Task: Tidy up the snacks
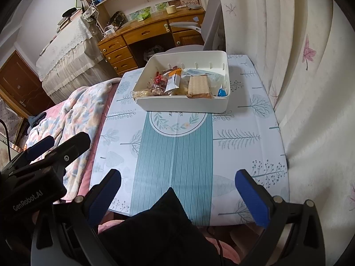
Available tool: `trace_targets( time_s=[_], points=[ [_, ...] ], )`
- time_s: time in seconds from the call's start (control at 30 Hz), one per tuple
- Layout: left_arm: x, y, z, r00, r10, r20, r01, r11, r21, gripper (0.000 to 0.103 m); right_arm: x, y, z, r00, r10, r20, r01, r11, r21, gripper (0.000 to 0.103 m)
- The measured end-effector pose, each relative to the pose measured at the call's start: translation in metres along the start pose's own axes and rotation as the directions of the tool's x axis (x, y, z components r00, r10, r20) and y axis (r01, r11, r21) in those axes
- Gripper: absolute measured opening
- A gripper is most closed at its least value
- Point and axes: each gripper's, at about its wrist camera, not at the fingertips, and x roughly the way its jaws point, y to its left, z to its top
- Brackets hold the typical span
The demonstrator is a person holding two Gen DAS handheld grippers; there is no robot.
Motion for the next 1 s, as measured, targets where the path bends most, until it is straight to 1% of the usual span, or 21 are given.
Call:
trace_targets(
  time_s=[1.0],
  points=[
    [0.0007, -0.0013, 0.0009, 1.0, 0.001, -0.001, -0.001, 1.0, 0.002, 0.102, 0.0024, -0.0013, -0.0015, 1.0, 0.0, -0.005, 0.0, 1.0, 0.003, 0.103]
  ],
)
